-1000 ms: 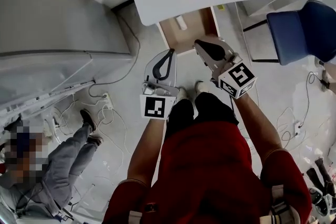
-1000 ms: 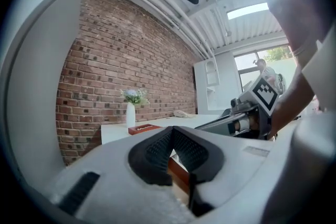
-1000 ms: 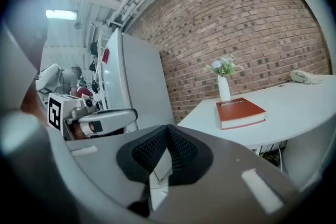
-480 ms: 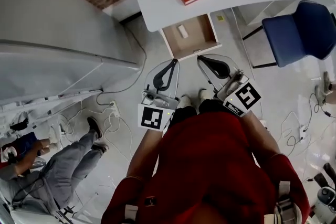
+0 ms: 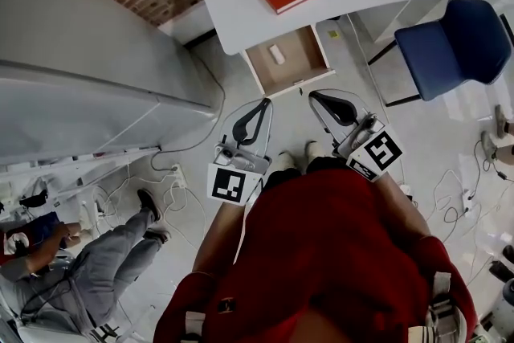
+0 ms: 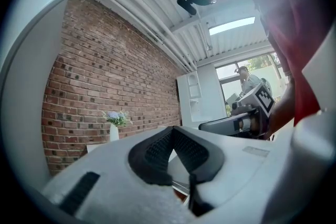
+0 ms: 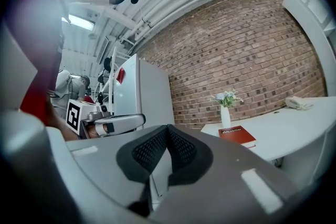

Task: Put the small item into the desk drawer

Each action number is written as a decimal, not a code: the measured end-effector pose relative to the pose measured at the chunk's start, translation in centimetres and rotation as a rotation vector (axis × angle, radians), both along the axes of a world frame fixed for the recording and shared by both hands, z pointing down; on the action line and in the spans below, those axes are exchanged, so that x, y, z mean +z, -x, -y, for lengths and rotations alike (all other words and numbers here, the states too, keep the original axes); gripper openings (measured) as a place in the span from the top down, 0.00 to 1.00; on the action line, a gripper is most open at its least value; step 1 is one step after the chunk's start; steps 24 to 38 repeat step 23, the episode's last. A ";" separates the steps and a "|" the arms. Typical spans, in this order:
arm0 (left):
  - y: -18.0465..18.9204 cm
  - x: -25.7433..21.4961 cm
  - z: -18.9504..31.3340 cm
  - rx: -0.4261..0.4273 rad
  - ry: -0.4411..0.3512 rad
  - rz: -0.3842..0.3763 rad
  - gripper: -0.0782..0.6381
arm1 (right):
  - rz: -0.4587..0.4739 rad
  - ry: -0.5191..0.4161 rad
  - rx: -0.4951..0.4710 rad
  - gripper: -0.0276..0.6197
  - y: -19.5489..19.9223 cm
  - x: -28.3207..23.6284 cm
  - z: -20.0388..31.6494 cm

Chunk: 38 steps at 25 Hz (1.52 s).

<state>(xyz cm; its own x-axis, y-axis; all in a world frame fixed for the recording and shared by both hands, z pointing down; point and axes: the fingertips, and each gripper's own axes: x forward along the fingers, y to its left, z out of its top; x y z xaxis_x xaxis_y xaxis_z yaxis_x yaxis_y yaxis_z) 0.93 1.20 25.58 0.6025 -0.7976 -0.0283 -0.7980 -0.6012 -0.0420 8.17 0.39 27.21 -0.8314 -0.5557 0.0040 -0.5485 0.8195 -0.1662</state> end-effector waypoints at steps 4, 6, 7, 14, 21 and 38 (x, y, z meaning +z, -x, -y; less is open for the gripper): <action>0.3 -0.3 0.0 -0.007 -0.005 -0.001 0.88 | -0.011 -0.007 -0.002 0.94 0.0 0.0 0.0; 0.3 -0.4 0.0 -0.007 -0.008 -0.003 0.88 | -0.011 -0.009 -0.004 0.94 0.0 0.0 -0.1; 0.3 -0.5 0.0 -0.008 -0.009 -0.004 0.88 | -0.013 -0.009 -0.006 0.94 0.0 0.0 -0.1; 0.5 -0.5 -0.1 -0.017 -0.011 -0.009 0.88 | -0.018 -0.012 -0.019 0.94 0.2 0.0 -0.3; 0.7 -0.5 0.0 -0.027 -0.008 -0.010 0.88 | -0.020 -0.001 -0.020 0.94 -0.1 0.2 -0.4; 0.8 -0.5 0.0 -0.030 -0.010 -0.011 0.88 | -0.021 0.003 -0.020 0.94 -0.1 0.3 -0.5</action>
